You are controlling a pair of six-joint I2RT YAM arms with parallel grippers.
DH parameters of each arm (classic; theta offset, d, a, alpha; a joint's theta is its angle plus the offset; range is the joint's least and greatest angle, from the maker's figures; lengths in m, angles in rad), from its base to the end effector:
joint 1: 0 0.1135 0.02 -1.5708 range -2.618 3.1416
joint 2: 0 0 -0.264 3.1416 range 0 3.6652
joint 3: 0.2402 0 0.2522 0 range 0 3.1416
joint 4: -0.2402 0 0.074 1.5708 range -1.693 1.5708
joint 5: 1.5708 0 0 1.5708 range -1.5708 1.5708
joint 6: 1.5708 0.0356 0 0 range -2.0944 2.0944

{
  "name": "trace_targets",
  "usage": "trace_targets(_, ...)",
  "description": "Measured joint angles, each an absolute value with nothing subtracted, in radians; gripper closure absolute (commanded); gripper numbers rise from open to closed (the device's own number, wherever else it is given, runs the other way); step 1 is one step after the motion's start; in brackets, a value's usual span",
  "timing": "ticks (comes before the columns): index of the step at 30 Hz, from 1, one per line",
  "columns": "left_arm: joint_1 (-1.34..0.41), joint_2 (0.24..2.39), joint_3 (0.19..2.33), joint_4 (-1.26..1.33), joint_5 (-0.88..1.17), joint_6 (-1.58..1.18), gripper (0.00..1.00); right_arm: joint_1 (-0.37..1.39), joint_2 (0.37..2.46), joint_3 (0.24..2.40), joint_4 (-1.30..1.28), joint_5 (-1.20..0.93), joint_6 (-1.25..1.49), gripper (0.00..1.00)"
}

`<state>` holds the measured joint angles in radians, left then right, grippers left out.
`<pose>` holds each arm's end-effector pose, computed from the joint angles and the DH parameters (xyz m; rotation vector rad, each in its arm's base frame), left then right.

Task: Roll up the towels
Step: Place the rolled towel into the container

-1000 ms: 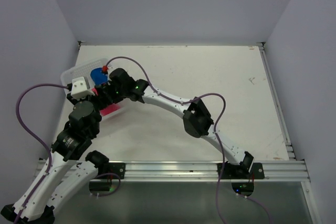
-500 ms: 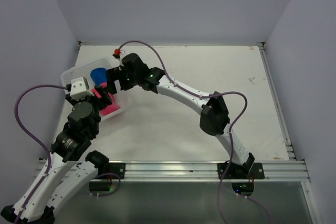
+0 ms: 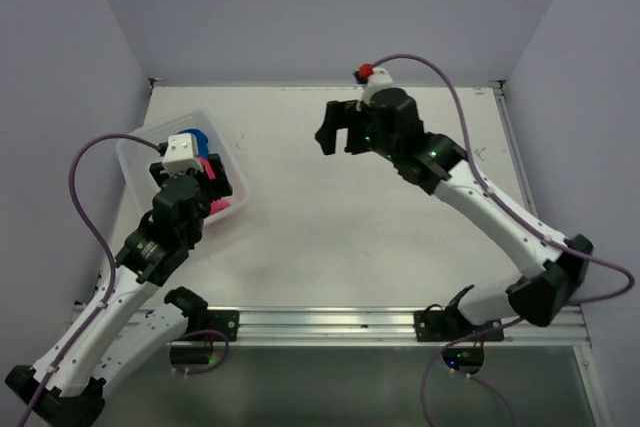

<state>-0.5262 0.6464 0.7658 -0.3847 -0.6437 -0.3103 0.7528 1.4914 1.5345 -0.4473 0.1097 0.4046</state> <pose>0.1354 -0.0540 0.3344 -0.2516 1.7642 -0.0101 0.2521 0.2308 0.4041 -0.2790 2.0104 0.6388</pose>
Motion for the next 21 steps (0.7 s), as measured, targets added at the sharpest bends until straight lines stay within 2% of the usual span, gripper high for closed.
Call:
trace_targets(4, -0.526, 0.738, 0.803, -0.384, -0.604, -0.311, 0.18, 0.593, 1.191, 1.325, -0.477, 0.164, 0.376, 0.01)
trace_targets(9, -0.526, 0.845, 0.832, -0.377, -0.582, -0.311, 0.18, 0.409, 0.962, 1.177, -0.519, 0.218, 0.329, 0.01)
trace_targets(14, -0.526, 0.876, 0.828, -0.368, -0.579, -0.311, 0.17, 0.384, 0.895, 1.043, -0.521, 0.248, 0.321, 0.01)
trace_targets(21, -0.526, 0.858, 0.82, -0.358, -0.6, -0.303, 0.16, 0.384, 0.93, 0.921, -0.523, 0.241, 0.33, 0.01)
